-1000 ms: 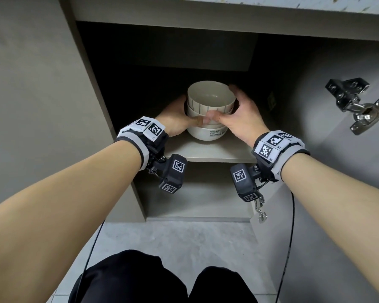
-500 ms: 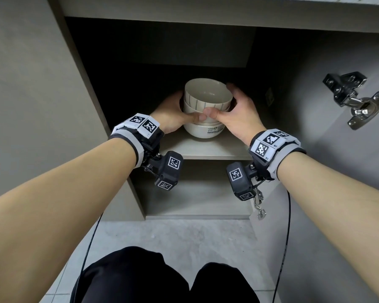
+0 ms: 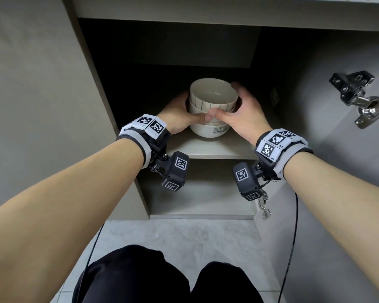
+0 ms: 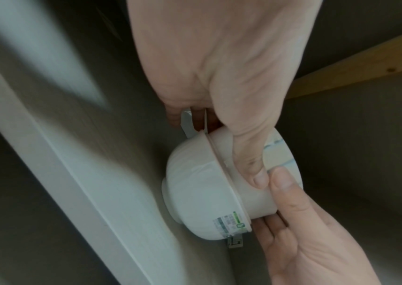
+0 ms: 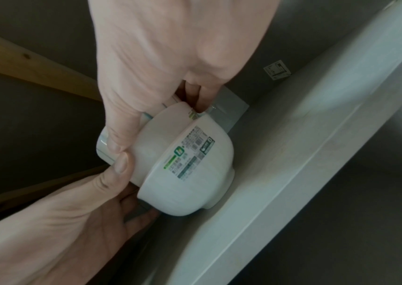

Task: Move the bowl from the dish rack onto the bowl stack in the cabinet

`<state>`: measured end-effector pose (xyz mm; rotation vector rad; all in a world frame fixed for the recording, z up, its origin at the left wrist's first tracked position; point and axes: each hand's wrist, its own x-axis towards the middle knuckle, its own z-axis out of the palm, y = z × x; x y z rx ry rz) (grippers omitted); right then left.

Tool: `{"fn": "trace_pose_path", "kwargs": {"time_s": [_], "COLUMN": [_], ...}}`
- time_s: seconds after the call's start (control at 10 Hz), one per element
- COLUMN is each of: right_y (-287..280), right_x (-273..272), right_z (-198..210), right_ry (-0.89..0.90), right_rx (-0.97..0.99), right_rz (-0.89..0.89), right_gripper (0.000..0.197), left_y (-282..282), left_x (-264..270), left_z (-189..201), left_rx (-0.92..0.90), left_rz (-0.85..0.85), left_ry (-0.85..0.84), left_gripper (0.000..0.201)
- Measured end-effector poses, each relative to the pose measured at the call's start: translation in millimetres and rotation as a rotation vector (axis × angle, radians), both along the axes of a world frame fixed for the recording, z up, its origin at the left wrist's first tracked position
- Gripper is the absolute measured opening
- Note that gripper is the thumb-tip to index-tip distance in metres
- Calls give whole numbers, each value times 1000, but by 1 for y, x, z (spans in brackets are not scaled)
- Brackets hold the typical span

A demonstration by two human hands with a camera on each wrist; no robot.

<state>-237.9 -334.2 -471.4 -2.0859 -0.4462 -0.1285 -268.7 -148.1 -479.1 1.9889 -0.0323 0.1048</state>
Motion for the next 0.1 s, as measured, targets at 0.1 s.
{"fn": "trace_pose_path", "kwargs": {"time_s": [0.1], "right_y": [0], "right_x": [0], "right_z": [-4], "right_ry": [-4], "right_rx": [16], "right_rz": [0], "right_gripper": [101], "left_y": [-2], "left_x": [-5], "left_z": [2], "left_rx": [18], "left_rz": [4], "left_ry": [-30], "left_gripper": [86]}}
